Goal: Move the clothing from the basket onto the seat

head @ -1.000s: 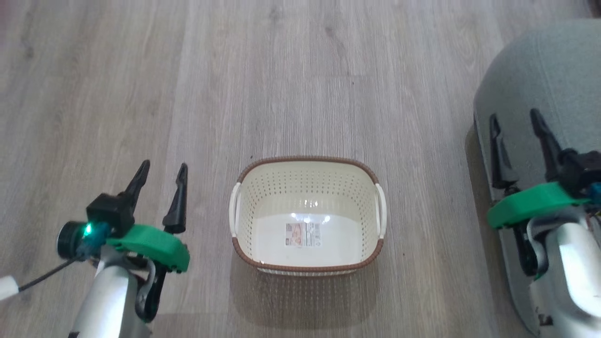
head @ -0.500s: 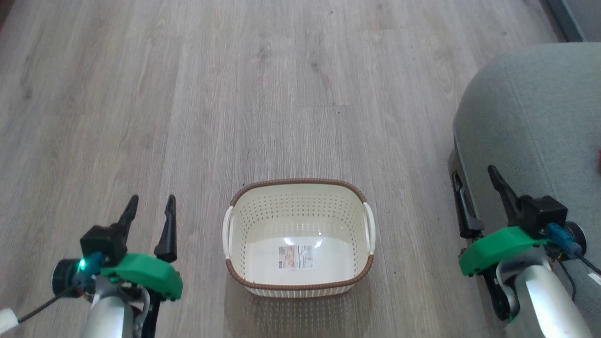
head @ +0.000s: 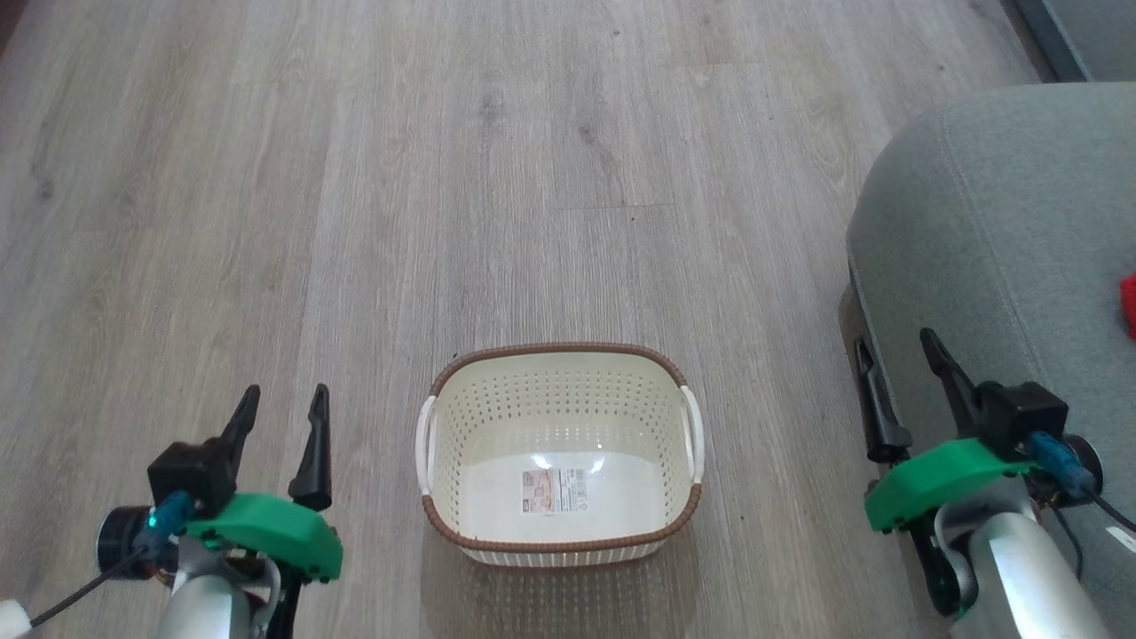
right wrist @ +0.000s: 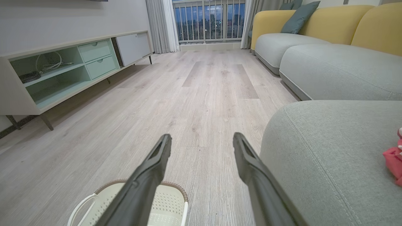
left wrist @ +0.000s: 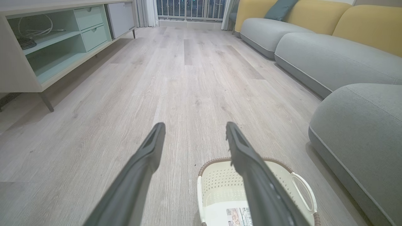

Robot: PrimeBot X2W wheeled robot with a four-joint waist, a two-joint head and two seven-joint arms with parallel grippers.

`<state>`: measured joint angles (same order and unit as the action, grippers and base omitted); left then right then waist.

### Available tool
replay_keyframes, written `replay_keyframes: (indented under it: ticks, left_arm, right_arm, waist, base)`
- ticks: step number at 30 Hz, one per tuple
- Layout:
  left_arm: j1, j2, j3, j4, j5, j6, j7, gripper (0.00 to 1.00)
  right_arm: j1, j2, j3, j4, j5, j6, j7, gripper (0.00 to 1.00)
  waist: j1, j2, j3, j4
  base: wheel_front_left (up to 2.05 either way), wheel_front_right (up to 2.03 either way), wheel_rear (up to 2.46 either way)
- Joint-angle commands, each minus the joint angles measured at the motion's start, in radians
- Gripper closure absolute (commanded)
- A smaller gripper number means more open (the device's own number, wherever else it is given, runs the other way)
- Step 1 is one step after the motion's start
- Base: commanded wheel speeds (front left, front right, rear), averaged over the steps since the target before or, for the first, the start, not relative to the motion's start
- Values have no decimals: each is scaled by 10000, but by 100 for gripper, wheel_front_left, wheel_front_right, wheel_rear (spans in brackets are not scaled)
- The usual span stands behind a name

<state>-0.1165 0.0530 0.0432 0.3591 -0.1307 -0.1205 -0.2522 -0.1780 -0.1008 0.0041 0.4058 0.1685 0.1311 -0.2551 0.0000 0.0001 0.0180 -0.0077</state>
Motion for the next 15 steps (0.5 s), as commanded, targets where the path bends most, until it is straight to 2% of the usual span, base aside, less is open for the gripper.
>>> replay_keyframes:
  ticks: [1,5,6,9,15]
  left_arm:
    - [-261,46,382,-276,71,-26,-95,0]
    - [-250,31,366,-294,96,-58,-95,0]
    - [0,-23,6,6,2,-12,-2,100]
    - [150,-40,-56,425,-6,2,57,100]
    - [71,-40,68,438,-675,-3,305,100]
  right_arm:
    - [-213,19,174,-264,-29,-4,-66,0]
    - [-260,48,192,-248,-38,-4,-66,0]
    - [-1,19,2,29,-2,0,0,100]
    - [181,40,41,455,3,0,13,100]
    - [159,62,-71,410,670,0,236,100]
  waist:
    - [0,-1,3,-2]
    - [0,-1,10,-22]
    - [0,-1,11,-24]
    - [0,-1,12,-25]
    - [0,-1,3,-21]
  base:
    - [0,0,0]
    - [0,0,0]
    - [0,0,0]
    - [0,0,0]
    - [0,0,0]
